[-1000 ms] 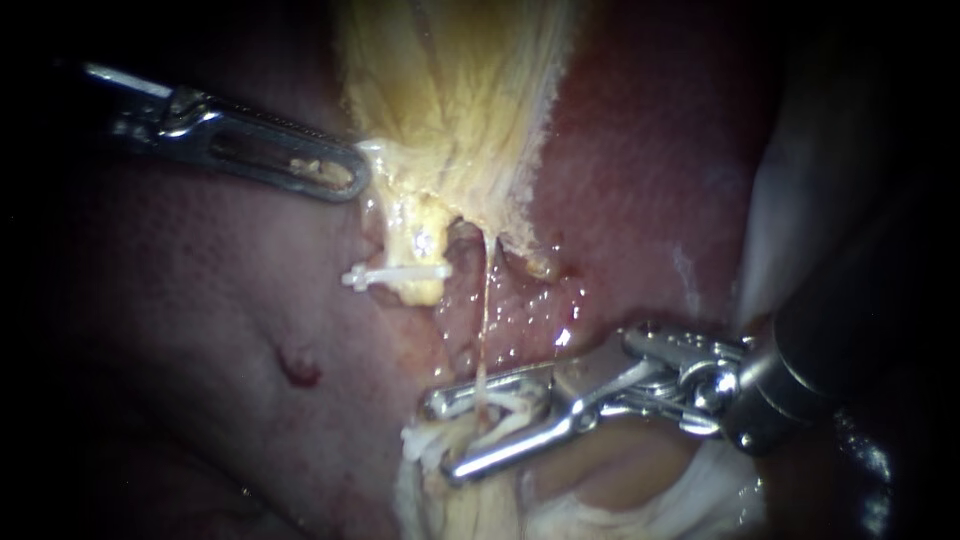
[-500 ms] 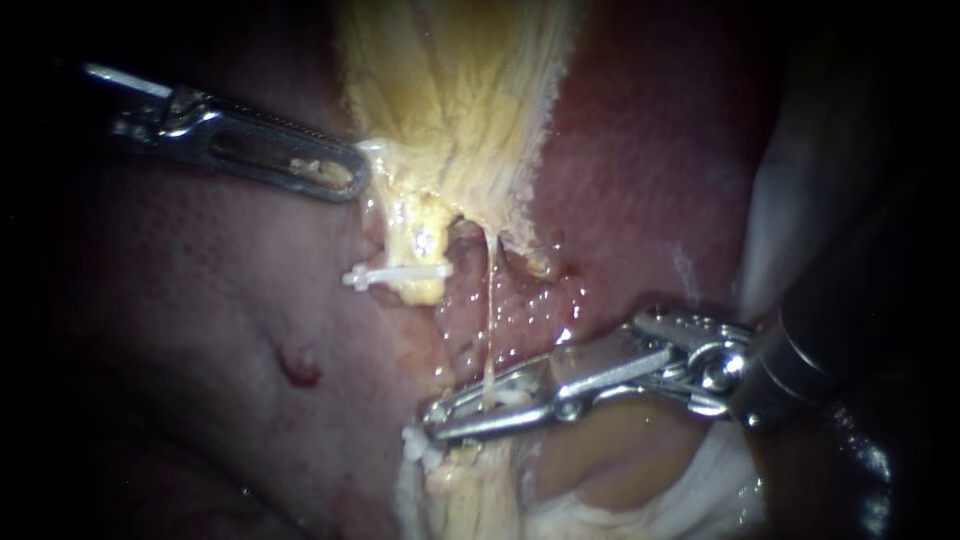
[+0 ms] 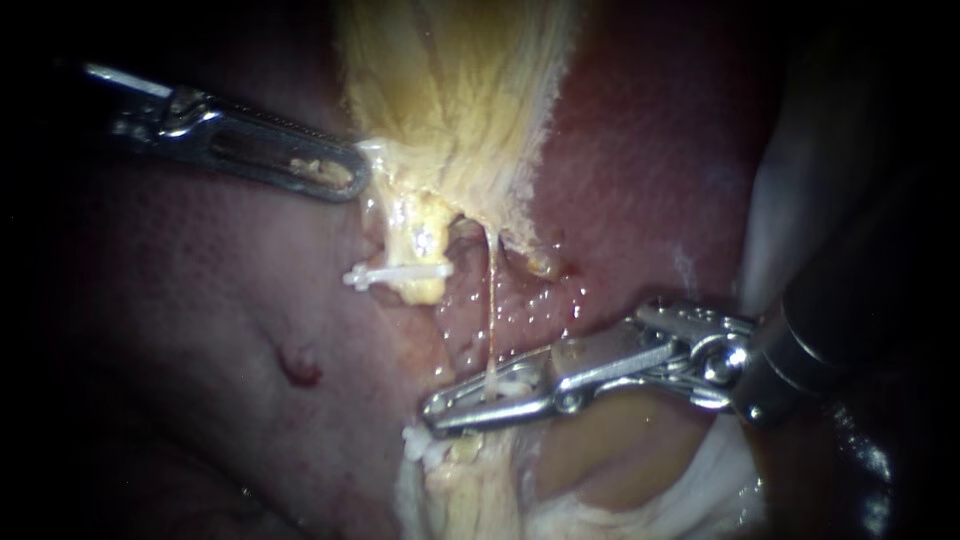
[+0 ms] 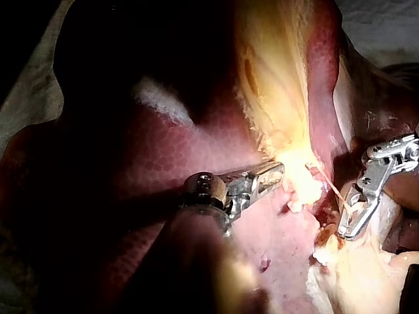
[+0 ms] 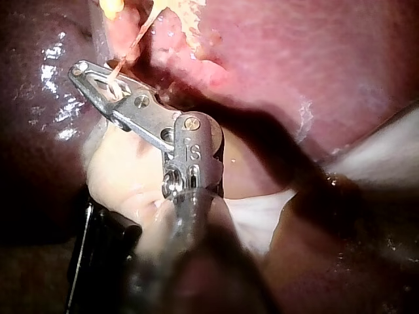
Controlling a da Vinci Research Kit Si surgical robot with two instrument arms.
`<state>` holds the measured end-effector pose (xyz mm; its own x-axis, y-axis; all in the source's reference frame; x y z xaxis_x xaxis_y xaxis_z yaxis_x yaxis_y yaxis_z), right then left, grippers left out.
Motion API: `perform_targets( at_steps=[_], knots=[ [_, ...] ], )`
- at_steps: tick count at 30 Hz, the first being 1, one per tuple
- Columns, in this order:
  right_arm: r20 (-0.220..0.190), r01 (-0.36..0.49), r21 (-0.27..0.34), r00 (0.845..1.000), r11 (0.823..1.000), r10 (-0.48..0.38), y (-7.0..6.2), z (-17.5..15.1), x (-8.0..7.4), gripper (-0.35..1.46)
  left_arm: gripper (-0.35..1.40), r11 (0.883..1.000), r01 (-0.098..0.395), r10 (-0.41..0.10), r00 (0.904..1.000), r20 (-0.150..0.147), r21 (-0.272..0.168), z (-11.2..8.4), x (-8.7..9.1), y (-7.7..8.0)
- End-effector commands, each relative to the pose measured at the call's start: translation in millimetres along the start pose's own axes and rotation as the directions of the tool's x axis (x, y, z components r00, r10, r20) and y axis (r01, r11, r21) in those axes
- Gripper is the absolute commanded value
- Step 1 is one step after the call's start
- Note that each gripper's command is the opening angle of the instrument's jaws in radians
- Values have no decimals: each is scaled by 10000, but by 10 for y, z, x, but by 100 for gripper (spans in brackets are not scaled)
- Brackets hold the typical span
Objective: Clipping first clip right tube
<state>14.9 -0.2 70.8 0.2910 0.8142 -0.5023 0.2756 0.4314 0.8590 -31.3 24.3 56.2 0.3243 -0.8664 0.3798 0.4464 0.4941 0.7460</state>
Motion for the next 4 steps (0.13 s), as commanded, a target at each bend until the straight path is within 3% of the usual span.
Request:
perform_targets(
  at_steps=[1, 4],
  knots=[
    [3, 3, -3, 10000, 10000, -3, 0, 0, 0, -35, -35, 10000, 0, 0, 10000, 1, 0, 0, 0, 0],
    [3, -56, -5, 10000, 10000, 56, 0, 0, -1, -35, -35, 10000, 0, 0, 10000, 1, 0, 0, 0, 0]
  ],
)
